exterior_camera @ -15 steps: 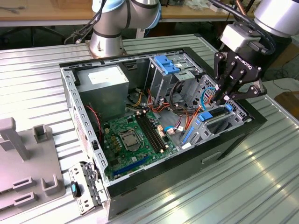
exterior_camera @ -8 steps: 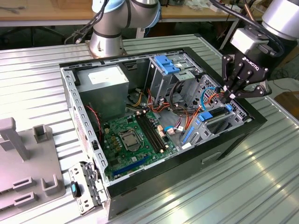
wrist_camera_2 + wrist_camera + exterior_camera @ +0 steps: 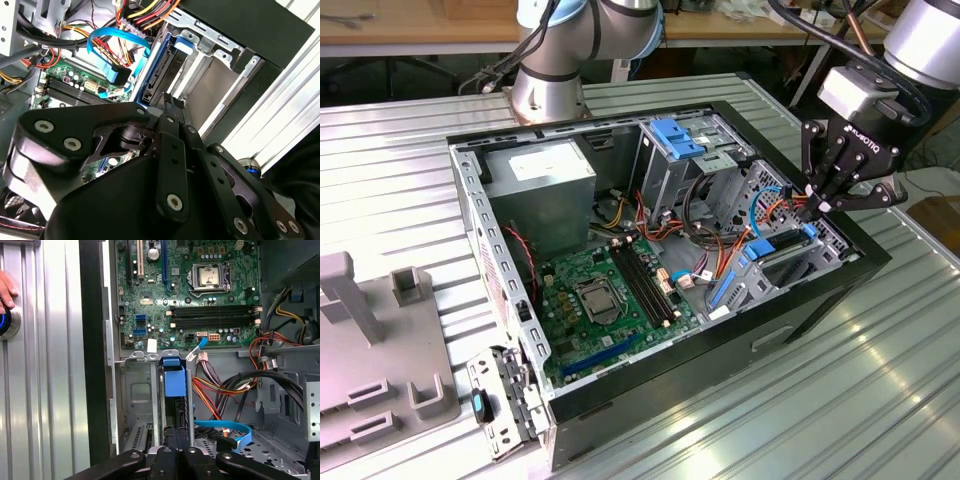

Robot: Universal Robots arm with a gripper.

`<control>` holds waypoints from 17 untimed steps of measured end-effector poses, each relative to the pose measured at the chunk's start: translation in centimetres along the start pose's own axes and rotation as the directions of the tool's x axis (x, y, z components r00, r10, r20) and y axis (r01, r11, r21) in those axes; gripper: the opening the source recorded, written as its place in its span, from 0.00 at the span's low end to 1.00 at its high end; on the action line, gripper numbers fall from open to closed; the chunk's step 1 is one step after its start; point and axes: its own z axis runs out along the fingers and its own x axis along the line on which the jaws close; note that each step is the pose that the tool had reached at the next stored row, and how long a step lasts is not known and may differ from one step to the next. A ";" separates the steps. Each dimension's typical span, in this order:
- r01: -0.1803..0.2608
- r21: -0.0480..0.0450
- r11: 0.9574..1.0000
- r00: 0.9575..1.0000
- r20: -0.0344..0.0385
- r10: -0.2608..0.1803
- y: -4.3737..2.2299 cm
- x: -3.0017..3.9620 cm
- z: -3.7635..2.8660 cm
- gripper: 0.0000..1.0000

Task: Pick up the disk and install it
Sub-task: 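Insert the disk into the insertion slot, then insert the first disk wire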

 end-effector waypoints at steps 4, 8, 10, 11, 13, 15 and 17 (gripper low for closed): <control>0.000 0.000 1.000 1.000 0.000 0.000 0.00 0.00 0.00 0.11; 0.000 0.000 1.000 1.000 0.000 0.000 0.00 0.00 0.00 0.11; 0.000 0.001 1.000 1.000 0.000 0.000 0.00 0.00 0.00 0.11; 0.000 0.001 1.000 1.000 0.000 0.000 0.00 0.00 0.00 0.11; 0.008 0.001 1.000 1.000 0.000 -0.008 0.00 0.00 0.01 0.11; 0.022 0.001 1.000 1.000 0.000 -0.022 0.00 0.00 0.01 0.11; 0.050 0.001 0.999 0.999 -0.001 -0.050 0.00 0.00 0.01 0.11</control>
